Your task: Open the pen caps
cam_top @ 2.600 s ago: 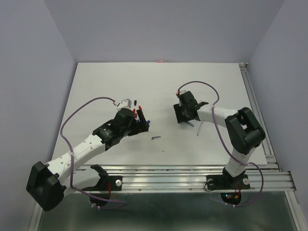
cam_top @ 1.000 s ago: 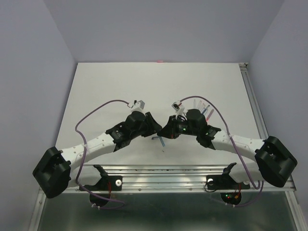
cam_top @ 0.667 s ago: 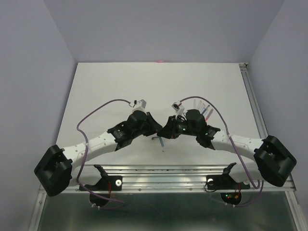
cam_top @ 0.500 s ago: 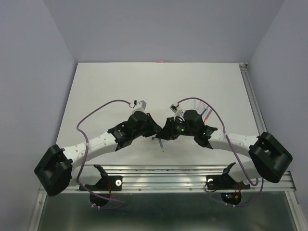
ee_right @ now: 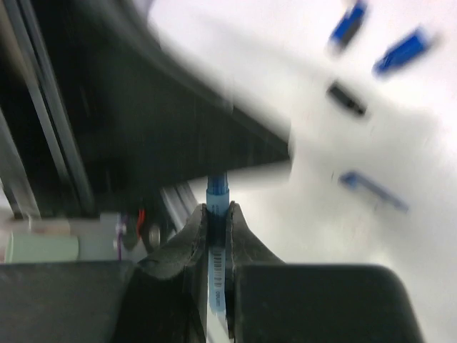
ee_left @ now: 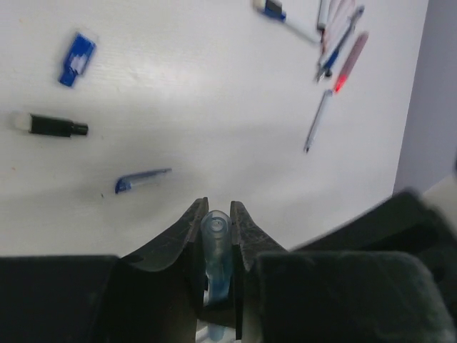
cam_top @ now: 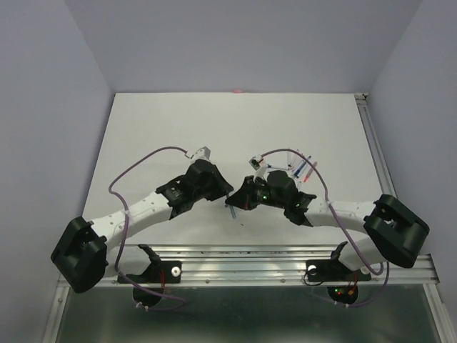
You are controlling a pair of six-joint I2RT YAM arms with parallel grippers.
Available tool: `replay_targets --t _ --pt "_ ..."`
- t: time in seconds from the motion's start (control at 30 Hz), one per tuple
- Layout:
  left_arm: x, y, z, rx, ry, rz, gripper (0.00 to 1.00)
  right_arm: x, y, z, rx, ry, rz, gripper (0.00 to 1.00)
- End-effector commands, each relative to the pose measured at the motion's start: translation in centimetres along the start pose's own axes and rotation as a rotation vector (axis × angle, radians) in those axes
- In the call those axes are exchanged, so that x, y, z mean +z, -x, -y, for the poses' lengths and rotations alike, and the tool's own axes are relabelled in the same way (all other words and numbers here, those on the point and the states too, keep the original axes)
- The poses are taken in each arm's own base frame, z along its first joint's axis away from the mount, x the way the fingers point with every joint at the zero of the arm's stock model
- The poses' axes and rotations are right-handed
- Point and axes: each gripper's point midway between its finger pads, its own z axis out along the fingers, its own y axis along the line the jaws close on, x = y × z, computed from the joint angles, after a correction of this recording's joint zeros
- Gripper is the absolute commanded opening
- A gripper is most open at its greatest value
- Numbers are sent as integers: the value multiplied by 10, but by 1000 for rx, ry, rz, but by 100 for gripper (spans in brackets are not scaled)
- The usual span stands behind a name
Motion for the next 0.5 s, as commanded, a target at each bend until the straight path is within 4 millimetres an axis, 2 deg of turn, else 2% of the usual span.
replay_targets --t 0.0,0.03,0.07,0.17,0.2,0.23,0.3,0.4,0.43,0.47 --pt "-26 141 24 -118 0 474 0 -22 -94 -24 66 57 -240 1" --pt "-30 163 21 -134 16 520 0 -24 -101 -28 71 60 -246 1" --pt "-32 173 20 -143 21 539 0 -28 -115 -42 80 85 -274 1" --pt "-37 195 20 -156 18 567 0 -33 -126 -50 86 91 -271 1" --pt "-38 198 20 -151 17 569 0 -35 -125 -57 90 104 -262 1" --pt "-39 199 21 -145 12 568 0 -36 -125 -56 90 93 -261 1" --pt "-38 193 20 -125 2 545 0 -36 -111 -53 64 54 -197 1" --pt "-33 172 5 -106 25 487 0 -35 -89 -28 19 -137 -119 1" --pt "-31 163 -4 -101 53 456 0 -42 -86 -14 -3 -231 -118 1" --pt "-28 150 -14 -95 75 414 0 -43 -61 -4 -27 -308 -33 1"
